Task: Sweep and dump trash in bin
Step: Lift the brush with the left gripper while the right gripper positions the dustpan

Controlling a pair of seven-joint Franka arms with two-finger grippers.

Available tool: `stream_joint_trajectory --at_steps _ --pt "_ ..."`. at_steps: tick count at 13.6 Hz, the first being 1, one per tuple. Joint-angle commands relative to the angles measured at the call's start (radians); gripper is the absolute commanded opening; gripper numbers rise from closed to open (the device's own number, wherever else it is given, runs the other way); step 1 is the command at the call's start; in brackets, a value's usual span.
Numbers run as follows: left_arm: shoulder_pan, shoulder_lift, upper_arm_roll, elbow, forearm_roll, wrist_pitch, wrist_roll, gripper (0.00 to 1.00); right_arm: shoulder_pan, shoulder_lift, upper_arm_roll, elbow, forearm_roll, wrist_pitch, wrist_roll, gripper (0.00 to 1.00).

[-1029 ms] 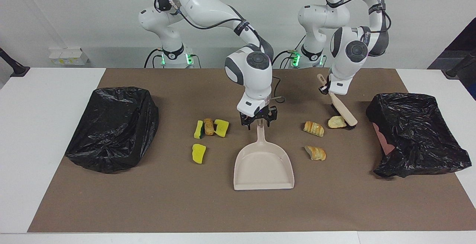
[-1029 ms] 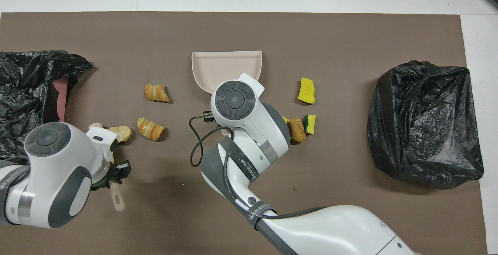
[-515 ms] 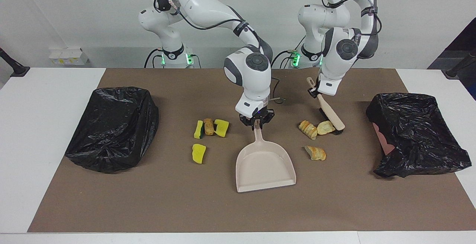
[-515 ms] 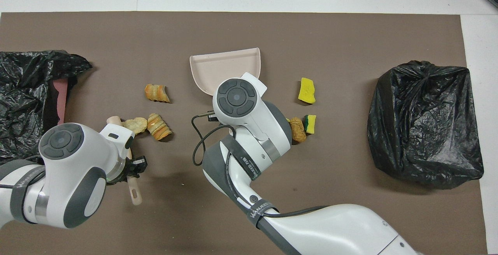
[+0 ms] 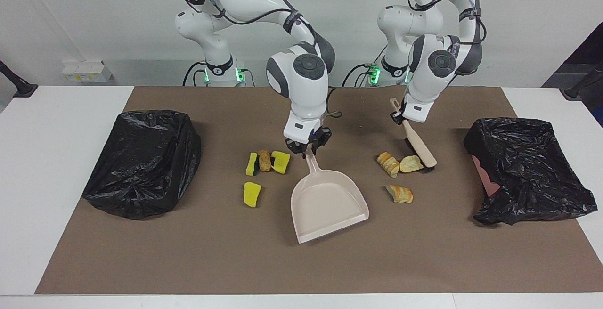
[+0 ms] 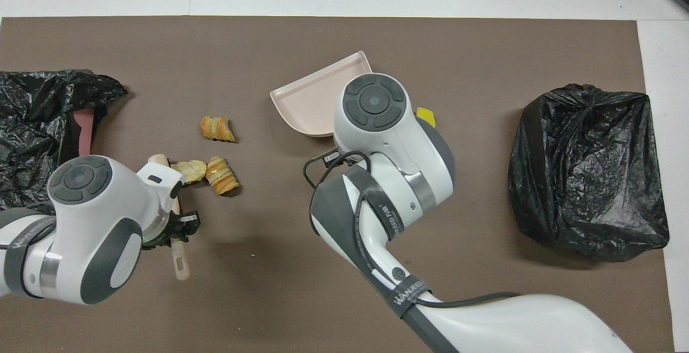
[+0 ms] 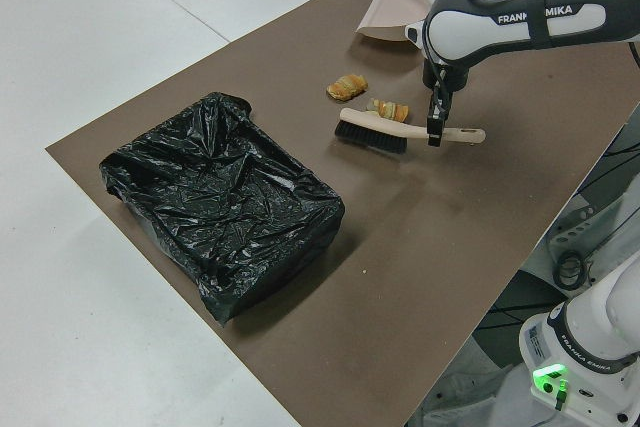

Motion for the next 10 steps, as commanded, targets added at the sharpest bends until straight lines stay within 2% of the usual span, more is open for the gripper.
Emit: stream_joint_trajectory --at_steps 1,3,5,7,10 --pt "0.038 0.014 0.002 0.042 0.037 -0.072 0.059 0.00 -0.003 -0.111 0.010 -0.122 -0.004 -0.040 -0.214 0.00" --pt "0.051 0.011 0.005 0.038 0.043 -0.072 0.073 0.00 0.005 -0.162 0.010 -0.220 -0.015 -0.004 -0.339 0.00" --pt "0.086 0.003 0.005 0.021 0.043 -0.070 0.125 0.00 -0.006 -0.171 0.010 -0.275 -0.010 0.090 -0.547 0.00" --pt "0.104 -0.001 0.005 0.004 0.045 -0.058 0.157 0.00 -0.031 -0.161 0.011 -0.289 -0.004 0.128 -0.707 0.00" --pt "0.138 0.000 0.002 -0.010 0.045 -0.053 0.234 0.00 -0.018 -0.121 0.011 -0.285 -0.018 0.168 -0.772 0.00"
